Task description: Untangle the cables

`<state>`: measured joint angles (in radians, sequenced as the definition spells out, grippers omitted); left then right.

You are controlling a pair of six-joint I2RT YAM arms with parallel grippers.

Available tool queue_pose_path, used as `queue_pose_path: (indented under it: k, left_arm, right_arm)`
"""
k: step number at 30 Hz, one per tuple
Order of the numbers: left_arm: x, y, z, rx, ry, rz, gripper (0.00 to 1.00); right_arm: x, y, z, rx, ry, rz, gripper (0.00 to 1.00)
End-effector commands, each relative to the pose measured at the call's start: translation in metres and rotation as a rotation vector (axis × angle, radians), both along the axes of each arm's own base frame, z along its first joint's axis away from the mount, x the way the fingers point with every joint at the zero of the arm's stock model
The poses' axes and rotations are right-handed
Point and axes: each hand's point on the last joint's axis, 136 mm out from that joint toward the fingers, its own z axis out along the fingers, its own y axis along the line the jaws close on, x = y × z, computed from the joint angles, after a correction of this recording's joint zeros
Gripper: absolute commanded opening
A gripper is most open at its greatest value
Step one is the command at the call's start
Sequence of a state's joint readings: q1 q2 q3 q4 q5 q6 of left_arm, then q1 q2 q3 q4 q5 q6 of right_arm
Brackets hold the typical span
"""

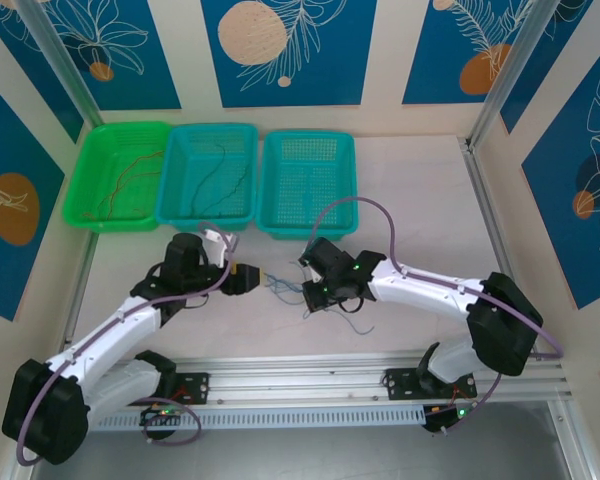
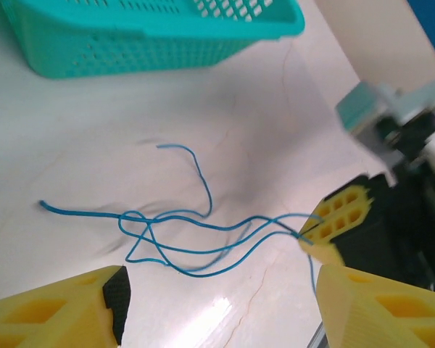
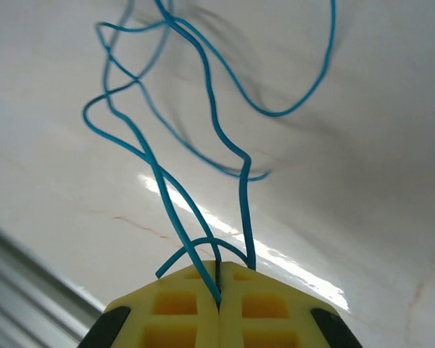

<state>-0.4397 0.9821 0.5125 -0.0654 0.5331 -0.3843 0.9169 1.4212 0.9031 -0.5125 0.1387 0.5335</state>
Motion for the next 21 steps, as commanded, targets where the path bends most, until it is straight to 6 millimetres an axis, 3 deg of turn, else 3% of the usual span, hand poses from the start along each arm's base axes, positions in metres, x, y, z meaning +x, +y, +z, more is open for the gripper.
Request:
queue_pose_path:
  k: [1,6,10,14,17,20,21]
  left_arm:
    - [-0.011,-0.02,0.019,-0.068,-0.121,-0.183,0.68]
    - [-0.029,-0.043,0.02,-0.093,-0.193,-0.388,0.71]
    - [-0.028,-0.053,0.02,-0.063,-0.302,-0.423,0.71]
    - [-0.037,-0.065,0.019,-0.057,-0.355,-0.513,0.64]
    - [-0.043,-0.073,0.01,-0.071,-0.316,-0.559,0.47]
    - [-0.032,-0.073,0.001,-0.03,-0.295,-0.501,0.0]
    - [-0.027,-0.072,0.001,-0.02,-0.301,-0.469,0.0]
  right_arm:
    - [-0.01,0.017,0.018,0.123,-0.019,0.112,0.0]
    - [-0.014,0.023,0.032,0.183,-0.039,0.16,0.0]
    - [-0.024,0.034,0.052,0.28,-0.045,0.235,0.0]
    - [-0.029,0.037,0.071,0.351,-0.081,0.275,0.0]
    - [-0.026,0.031,0.077,0.354,-0.123,0.257,0.0]
    - [-0.023,0.024,0.077,0.347,-0.151,0.241,0.0]
    - [-0.021,0.019,0.074,0.325,-0.155,0.22,0.0]
